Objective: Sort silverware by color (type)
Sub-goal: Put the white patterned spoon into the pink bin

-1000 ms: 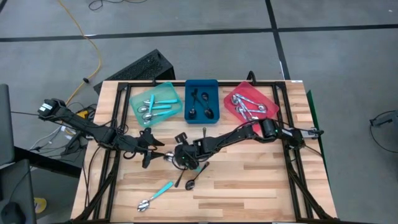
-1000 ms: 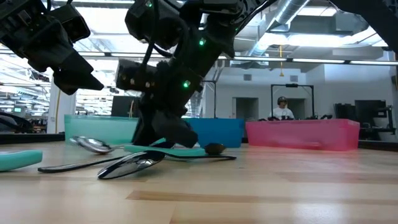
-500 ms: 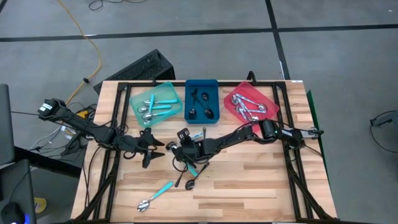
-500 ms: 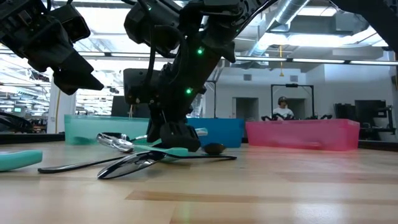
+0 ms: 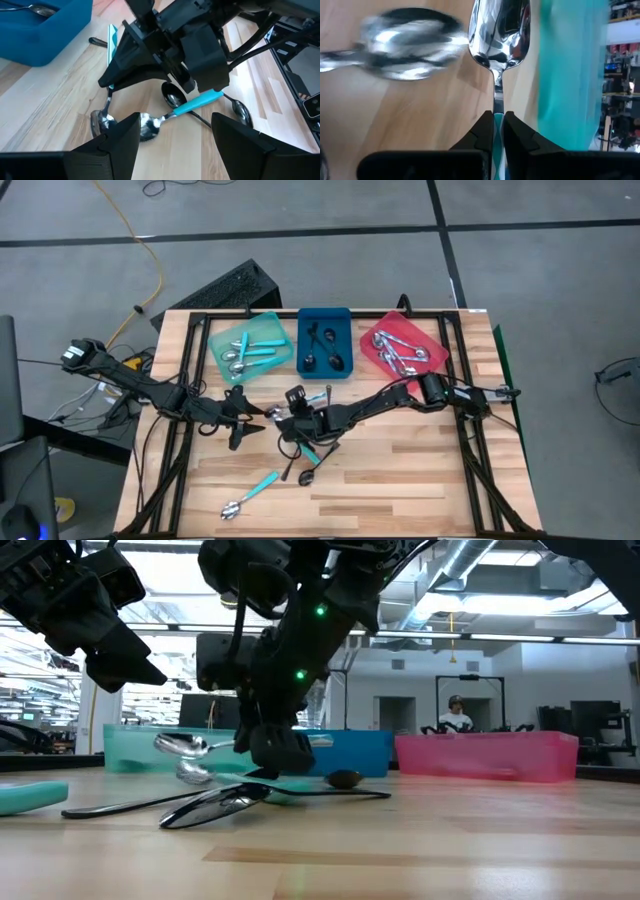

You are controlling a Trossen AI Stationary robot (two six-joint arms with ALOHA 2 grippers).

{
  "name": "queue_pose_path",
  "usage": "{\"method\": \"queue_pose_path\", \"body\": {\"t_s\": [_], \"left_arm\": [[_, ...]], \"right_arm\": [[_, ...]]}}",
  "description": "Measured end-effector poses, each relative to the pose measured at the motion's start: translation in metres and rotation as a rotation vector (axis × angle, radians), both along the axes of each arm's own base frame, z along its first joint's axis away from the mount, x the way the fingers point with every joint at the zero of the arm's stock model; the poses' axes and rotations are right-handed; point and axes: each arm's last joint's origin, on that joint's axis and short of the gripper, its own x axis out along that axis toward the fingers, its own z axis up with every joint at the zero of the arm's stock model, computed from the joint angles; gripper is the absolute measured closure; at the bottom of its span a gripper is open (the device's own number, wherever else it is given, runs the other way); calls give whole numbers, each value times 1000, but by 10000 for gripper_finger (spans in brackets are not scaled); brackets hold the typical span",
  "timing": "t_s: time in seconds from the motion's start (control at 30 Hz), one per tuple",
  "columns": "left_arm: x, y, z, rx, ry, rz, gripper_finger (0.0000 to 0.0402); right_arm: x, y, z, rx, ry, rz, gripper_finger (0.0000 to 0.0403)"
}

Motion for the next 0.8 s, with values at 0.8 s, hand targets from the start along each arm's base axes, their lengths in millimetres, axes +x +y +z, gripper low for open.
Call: {"method": "queue_pose_path", "body": {"t_s": [0.8], "left_arm": [[0,0,0,1,0,0,173]], "right_arm": [[11,0,38,5,-19,-19,355]]}}
